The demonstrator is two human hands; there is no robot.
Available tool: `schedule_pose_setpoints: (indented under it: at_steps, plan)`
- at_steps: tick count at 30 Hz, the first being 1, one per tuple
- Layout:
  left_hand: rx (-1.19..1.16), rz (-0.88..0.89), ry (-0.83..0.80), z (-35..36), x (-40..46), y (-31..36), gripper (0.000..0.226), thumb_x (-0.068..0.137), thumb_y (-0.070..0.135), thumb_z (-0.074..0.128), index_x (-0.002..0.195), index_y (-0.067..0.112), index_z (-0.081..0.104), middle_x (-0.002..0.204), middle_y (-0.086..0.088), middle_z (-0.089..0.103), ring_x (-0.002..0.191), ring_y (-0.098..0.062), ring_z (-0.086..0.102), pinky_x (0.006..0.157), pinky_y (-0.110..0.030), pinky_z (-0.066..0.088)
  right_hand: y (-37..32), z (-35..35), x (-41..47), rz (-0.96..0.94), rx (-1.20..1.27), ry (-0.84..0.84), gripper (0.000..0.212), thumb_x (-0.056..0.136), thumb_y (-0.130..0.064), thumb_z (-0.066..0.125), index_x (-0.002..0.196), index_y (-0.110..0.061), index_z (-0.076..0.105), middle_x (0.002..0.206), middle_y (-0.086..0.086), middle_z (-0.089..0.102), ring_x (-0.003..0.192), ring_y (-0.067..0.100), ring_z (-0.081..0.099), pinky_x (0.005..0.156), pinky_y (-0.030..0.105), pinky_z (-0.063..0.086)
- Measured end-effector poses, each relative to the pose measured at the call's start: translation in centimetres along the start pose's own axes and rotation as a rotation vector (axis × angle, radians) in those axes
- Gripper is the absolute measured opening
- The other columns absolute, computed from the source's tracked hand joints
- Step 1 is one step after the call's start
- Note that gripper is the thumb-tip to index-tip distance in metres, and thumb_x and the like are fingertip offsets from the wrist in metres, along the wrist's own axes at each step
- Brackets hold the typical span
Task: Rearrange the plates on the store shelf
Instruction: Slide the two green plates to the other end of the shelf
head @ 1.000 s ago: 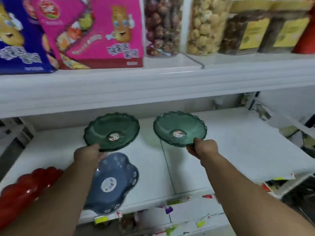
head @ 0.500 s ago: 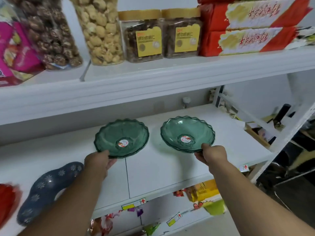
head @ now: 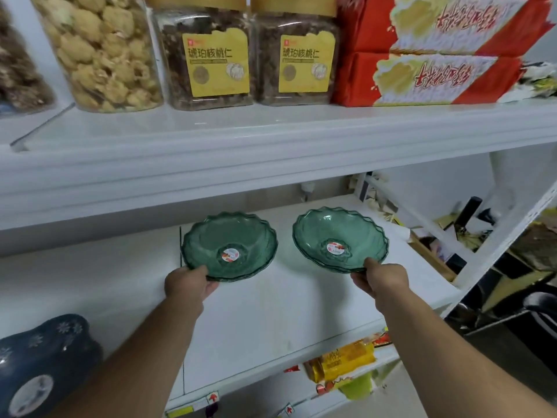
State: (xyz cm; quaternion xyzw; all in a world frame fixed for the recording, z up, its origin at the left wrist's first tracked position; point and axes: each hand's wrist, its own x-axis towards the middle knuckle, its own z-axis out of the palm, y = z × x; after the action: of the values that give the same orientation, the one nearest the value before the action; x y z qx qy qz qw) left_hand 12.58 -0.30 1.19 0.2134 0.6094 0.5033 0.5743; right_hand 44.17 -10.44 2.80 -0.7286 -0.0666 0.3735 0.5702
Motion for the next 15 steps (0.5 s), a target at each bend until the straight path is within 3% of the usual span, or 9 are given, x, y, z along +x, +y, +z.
schedule_pose_setpoints:
  at_steps: [6,10,15]
  plan:
    - [0.011,0.006,0.042,3.1,0.3,-1.7,0.013,0.090,-0.009,0.053,0.095,0.002,0.059,0.081,-0.016,0.065,0.083,-0.035,0.068,0.053,-0.028,0.059,-1.2,0.4,4.5,0.005,-0.030,-0.037,0.017,0.094,-0.011,0.056,0.083,0.001,0.059,0.069,0.018,0.068,0.033,0.020,0.063,0.046,0.026,0.054]
    - [-0.029,-0.012,0.078,5.2,1.4,-3.4,0.013,0.087,-0.006,0.060,0.085,0.007,0.062,0.089,-0.018,0.070,0.083,-0.030,0.072,0.058,-0.032,0.061,-1.9,0.4,8.1,0.002,-0.040,-0.080,0.015,0.092,-0.012,0.056,0.086,0.001,0.059,0.067,0.017,0.068,0.037,0.023,0.064,0.060,0.035,0.051]
    - [-0.047,-0.028,0.130,8.0,2.5,-5.3,0.010,0.085,-0.002,0.068,0.093,0.003,0.065,0.091,-0.019,0.071,0.079,-0.029,0.072,0.057,-0.034,0.062,-2.9,0.5,12.6,0.008,-0.076,-0.114,0.016,0.093,-0.013,0.055,0.082,-0.001,0.057,0.070,0.016,0.067,0.031,0.019,0.062,0.049,0.026,0.045]
